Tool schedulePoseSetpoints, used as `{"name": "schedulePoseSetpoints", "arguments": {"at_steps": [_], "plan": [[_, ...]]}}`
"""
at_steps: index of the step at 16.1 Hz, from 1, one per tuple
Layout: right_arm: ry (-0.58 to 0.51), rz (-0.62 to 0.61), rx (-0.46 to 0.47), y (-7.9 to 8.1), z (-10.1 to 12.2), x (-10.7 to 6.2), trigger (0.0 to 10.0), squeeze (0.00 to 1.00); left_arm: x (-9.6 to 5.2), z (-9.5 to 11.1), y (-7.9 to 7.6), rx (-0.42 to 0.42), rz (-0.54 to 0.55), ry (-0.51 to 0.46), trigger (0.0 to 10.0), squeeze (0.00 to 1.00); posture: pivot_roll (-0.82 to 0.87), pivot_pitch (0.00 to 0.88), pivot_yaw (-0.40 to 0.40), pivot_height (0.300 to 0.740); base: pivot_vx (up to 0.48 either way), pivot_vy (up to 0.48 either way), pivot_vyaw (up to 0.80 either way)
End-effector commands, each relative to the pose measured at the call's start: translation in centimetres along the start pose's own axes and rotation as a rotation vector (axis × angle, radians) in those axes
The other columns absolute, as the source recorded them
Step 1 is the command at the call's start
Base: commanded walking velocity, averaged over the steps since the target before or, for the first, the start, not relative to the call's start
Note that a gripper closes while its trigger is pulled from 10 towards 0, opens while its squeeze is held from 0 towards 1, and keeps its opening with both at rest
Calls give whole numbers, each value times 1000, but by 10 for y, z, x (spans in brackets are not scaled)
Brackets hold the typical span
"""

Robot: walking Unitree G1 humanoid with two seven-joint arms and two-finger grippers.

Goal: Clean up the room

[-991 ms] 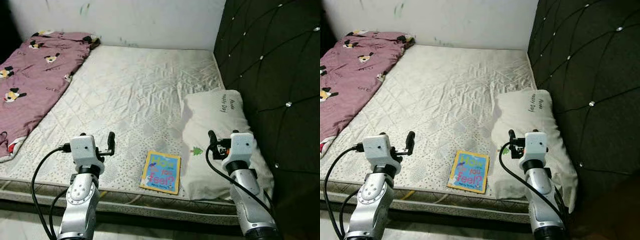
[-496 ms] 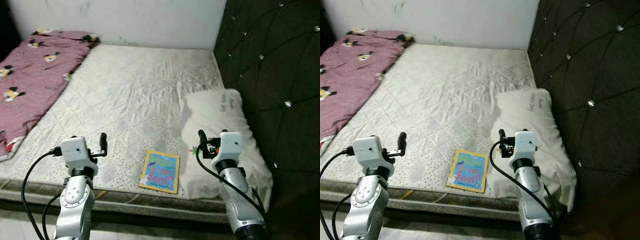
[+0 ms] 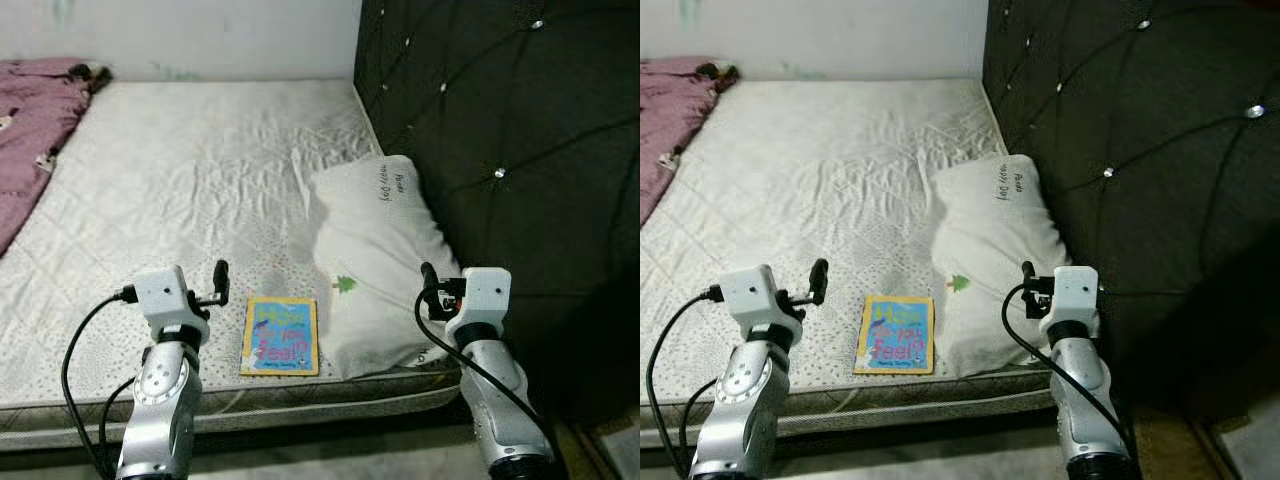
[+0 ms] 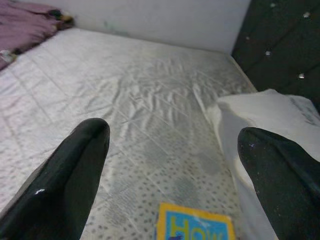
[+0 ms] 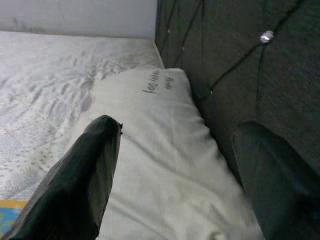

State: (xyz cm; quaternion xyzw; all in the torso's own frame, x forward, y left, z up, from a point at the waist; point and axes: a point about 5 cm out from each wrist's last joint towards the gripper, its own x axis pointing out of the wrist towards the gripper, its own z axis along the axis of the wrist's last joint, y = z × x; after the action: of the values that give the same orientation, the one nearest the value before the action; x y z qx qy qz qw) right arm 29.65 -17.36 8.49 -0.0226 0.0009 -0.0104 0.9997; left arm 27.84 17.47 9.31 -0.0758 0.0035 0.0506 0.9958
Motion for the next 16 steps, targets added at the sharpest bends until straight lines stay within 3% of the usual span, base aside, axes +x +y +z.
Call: {"name": "schedulePoseSetpoints", "arguments": {"at_steps": [1, 10, 16], "plan": [[-4, 18, -1, 4, 3, 0, 10000, 0, -2, 1, 5, 7, 8, 6, 10000, 0, 10, 99, 12, 740, 0, 0, 0], [-19, 18, -16, 4, 7, 5, 10000, 0, 6, 5, -3, 25, -28, -5, 10000, 0, 1, 95, 16, 740, 0, 0, 0], [-17, 18, -18, 2, 5, 5, 10000, 0, 7, 7, -3, 31, -37, -10, 10000, 0, 3, 87, 17, 740, 0, -334, 0]]}}
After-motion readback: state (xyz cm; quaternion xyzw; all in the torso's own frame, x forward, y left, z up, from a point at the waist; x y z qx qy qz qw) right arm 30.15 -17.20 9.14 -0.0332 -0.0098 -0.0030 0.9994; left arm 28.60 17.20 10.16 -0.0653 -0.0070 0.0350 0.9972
